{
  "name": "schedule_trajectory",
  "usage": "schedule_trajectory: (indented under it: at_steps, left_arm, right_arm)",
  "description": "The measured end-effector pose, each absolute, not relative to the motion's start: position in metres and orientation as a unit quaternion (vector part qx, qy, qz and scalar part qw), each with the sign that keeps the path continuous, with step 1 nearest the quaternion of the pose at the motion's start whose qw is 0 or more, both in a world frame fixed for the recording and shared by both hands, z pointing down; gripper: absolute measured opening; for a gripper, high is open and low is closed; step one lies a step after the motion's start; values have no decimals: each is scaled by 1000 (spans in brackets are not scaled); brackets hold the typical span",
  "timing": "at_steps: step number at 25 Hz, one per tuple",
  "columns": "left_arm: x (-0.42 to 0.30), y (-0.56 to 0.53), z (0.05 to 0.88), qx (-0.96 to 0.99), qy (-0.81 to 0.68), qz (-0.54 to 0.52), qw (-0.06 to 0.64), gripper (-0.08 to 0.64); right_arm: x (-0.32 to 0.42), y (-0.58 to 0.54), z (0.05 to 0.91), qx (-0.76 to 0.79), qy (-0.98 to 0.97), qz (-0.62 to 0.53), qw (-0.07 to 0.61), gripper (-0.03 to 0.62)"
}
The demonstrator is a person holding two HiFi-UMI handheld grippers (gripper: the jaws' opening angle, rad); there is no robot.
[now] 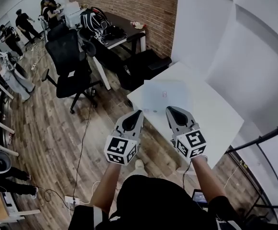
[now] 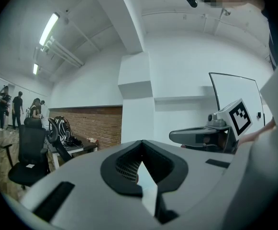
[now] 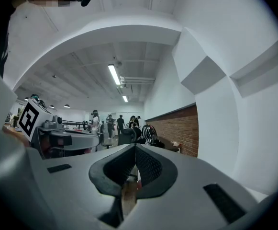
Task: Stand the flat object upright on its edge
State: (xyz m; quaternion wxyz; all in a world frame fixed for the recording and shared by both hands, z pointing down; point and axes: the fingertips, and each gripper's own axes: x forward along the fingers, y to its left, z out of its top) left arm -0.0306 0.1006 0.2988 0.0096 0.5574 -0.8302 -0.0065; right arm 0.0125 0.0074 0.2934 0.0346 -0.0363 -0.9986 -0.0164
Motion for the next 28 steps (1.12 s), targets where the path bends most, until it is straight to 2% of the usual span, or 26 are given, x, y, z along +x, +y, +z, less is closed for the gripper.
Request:
schedule_trajectory:
  at_steps: [14,21,28]
  left_arm:
    - [-175,79,303,571,-821,-5,23,9]
    - [-216,60,308,586,-809,-17,36,9]
    - [-221,34,323,610,-790,-20,55,9]
  right_arm:
    - [-131,-20,299,-17,-998,-19,54,40]
    - [-166,-37,311,11,-998,0,62,40]
    - [-171,-58,326,34,-996,4,79,40]
